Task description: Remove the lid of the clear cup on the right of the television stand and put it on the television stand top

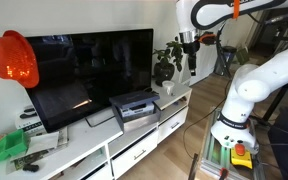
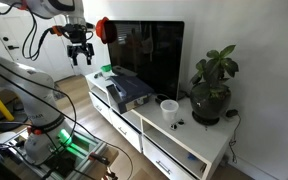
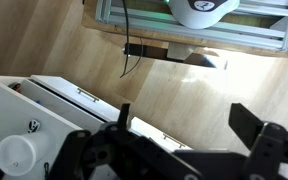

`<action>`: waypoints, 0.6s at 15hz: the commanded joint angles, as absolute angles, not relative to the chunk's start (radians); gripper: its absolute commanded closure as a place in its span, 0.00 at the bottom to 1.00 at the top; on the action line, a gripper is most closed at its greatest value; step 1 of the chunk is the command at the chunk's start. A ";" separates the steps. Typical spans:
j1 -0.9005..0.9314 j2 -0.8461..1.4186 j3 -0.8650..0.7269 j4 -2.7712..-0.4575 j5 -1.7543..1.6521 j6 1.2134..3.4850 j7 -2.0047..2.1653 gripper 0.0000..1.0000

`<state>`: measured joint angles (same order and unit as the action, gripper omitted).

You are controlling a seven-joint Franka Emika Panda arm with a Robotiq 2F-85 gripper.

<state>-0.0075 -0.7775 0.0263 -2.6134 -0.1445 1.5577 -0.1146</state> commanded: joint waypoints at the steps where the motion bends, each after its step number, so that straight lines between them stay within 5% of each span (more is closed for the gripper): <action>1: 0.011 -0.776 0.012 -2.612 -0.152 1.555 -0.104 0.00; 9: -0.063 -0.396 -0.122 -2.592 -0.348 2.106 -0.201 0.00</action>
<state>-0.0435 -0.5518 -0.0840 -2.6197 -0.2974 1.9460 -0.1437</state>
